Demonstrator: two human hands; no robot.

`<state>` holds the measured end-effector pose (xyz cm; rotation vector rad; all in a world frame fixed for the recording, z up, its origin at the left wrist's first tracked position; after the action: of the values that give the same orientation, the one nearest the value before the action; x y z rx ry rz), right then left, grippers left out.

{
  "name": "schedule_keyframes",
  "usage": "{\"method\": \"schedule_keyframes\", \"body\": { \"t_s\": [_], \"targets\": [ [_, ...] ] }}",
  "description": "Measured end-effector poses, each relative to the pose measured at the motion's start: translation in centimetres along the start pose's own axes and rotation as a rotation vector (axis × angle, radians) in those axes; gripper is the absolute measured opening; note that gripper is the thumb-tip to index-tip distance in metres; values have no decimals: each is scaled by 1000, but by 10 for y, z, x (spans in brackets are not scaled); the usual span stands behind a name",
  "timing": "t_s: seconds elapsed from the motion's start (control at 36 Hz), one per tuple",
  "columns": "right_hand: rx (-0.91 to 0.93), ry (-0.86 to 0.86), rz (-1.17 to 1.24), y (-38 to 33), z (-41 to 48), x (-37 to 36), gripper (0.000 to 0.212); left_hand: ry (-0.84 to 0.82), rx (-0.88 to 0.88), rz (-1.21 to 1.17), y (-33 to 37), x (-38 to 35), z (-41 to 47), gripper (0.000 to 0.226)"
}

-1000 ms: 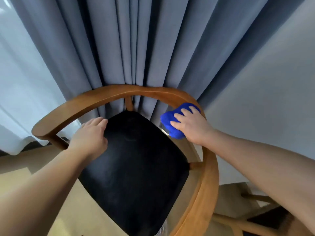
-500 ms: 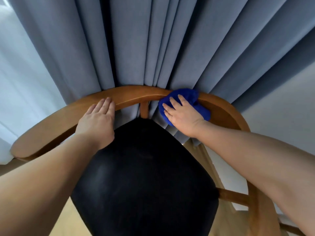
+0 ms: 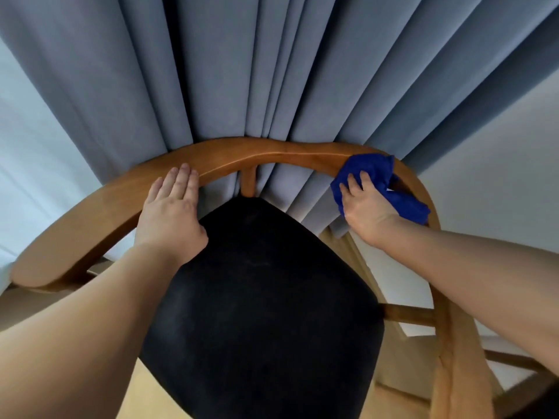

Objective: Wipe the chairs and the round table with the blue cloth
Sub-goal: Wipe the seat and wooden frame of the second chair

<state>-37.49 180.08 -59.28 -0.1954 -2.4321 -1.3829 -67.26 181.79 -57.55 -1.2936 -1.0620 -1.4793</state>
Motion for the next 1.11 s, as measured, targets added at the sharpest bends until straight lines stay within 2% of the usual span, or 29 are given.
{"method": "schedule_keyframes", "body": {
  "t_s": [0.19, 0.36, 0.44, 0.61, 0.78, 1.11],
  "targets": [
    [-83, -106, 82, -3, -47, -29, 56, 9, -3, -11, -2, 1, -2, 93],
    [-109, -167, 113, -13, -74, -41, 47, 40, 15, -31, 0, 5, -7, 90],
    [-83, -90, 125, -10, -71, -31, 43, 39, 26, -25, 0, 6, -8, 91],
    [-50, 181, 118, 18, -32, 13, 51, 32, 62, 23, 2, 2, -5, 96],
    [-44, 299, 118, 22, 30, 61, 58, 42, 73, 42, 2, 1, -3, 97],
    [-97, -5, 90, 13, 3, 5, 75, 58, 56, 36, 1, -2, 1, 96]
  ]
}}
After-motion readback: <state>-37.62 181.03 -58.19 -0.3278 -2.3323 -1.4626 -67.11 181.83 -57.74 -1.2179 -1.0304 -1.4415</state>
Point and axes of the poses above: each hand's wrist, its own z-axis towards the middle knuckle, its own x-axis out of the back of the hand, y = z × x, the point moved 10 cm from there along z, towards the middle knuckle, and after that the axes turned 7 degrees about y, right-handed, at the moved point
